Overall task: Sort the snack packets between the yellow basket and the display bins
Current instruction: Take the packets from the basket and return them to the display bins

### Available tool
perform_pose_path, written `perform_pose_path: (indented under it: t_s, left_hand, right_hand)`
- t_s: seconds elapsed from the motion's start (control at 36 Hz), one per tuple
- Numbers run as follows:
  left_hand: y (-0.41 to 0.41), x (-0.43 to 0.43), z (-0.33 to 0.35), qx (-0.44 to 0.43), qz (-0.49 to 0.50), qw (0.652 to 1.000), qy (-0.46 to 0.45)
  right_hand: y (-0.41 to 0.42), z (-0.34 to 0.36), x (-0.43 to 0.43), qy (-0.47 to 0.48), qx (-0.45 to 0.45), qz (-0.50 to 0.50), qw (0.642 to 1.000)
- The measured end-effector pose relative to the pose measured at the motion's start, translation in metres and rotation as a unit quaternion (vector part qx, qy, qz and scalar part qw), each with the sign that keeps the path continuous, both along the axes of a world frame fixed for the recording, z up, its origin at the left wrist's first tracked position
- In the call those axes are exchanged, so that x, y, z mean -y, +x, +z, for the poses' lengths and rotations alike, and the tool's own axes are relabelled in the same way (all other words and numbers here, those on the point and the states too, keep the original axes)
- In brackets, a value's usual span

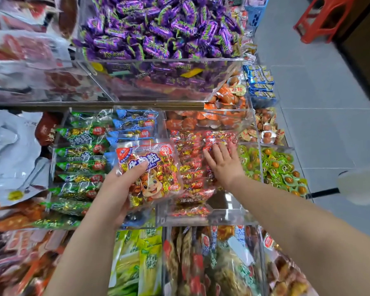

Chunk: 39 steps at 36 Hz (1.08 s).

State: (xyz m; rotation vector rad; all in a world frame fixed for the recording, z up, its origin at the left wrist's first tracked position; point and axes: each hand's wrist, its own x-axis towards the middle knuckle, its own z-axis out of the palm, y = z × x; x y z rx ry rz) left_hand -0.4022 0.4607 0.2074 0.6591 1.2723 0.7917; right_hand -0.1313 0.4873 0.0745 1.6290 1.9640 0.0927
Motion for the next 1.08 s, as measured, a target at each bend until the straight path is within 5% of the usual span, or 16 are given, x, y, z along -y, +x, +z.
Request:
perform_pose_path:
  t_s: [0.28,0.36,0.44,0.5,0.53,0.67,0.81,0.97,1.08]
  left_hand:
    - [0.016,0.001,0.003,0.004,-0.058,0.998,0.037]
    - [0.02,0.005,0.002,-0.002,-0.07,0.997,0.045]
    - [0.023,0.01,-0.003,-0.028,-0.092,0.993,0.065]
    - [0.025,0.013,-0.006,-0.059,-0.122,0.988,0.074]
    - [0.026,0.015,-0.007,-0.071,-0.139,0.985,0.077]
    - [0.04,0.021,-0.013,-0.093,-0.176,0.974,0.107]
    - [0.051,0.032,-0.018,-0.14,-0.171,0.967,0.127]
    - [0.046,0.032,-0.016,-0.254,-0.113,0.952,0.127]
    - [0.033,0.028,-0.014,-0.214,-0.036,0.972,0.087]
  right_hand:
    - [0.003,0.017,0.001,-0.047,-0.024,0.011,0.999]
    - [0.002,0.039,0.01,0.015,-0.143,-0.082,0.986]
    - [0.001,0.073,0.02,0.155,-0.399,-0.179,0.886]
    - [-0.005,0.103,0.03,0.138,-0.588,-0.221,0.766]
    - [-0.009,0.118,0.036,0.116,-0.631,-0.207,0.739]
    - [-0.029,0.159,0.06,-0.02,-0.612,-0.074,0.787]
    - [-0.03,0.158,0.073,0.023,-0.525,-0.077,0.847]
    - [0.0,0.17,0.077,-0.02,-0.521,-0.14,0.842]
    - [0.035,0.172,0.066,0.044,-0.512,-0.23,0.826]
